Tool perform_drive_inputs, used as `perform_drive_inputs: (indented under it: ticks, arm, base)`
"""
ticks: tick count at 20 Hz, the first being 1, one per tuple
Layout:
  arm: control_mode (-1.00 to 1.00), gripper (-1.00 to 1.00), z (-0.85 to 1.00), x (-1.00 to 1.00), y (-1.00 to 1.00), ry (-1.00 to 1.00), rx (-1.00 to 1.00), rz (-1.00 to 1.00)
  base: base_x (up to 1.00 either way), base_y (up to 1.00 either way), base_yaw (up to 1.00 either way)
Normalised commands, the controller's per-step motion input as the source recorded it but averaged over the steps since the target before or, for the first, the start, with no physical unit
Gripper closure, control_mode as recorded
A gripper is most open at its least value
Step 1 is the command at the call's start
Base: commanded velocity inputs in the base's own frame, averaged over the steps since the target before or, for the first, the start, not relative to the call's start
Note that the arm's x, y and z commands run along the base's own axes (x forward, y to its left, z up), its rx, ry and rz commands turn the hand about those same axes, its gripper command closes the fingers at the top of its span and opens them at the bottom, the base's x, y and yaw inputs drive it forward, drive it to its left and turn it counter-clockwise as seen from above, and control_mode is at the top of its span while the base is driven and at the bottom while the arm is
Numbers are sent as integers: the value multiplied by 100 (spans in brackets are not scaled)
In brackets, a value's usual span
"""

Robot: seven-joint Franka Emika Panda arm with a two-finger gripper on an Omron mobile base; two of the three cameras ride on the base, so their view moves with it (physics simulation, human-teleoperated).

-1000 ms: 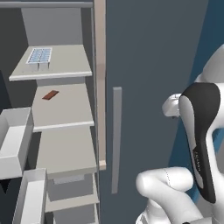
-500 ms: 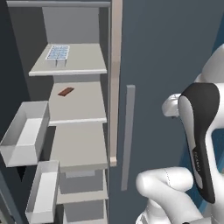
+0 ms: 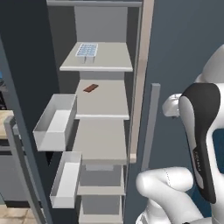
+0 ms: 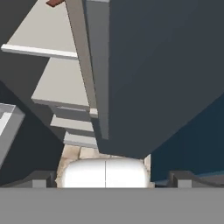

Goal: Open the freezer door, pick up the ice cube tray from the freezer, and place it on the dining counter.

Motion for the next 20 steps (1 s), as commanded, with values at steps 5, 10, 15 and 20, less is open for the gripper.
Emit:
perform_drive_inputs:
  ticks: [5,10,15,20]
  arm:
    - [100,-100,0,0,0,0,0,0]
    - [100,-100,0,0,0,0,0,0]
    - [100,-100,0,0,0,0,0,0]
    - [100,-100,0,0,0,0,0,0]
  base:
    - [7,38,26]
    - [37,38,19]
    - [54,39,8]
    - [63,45,0]
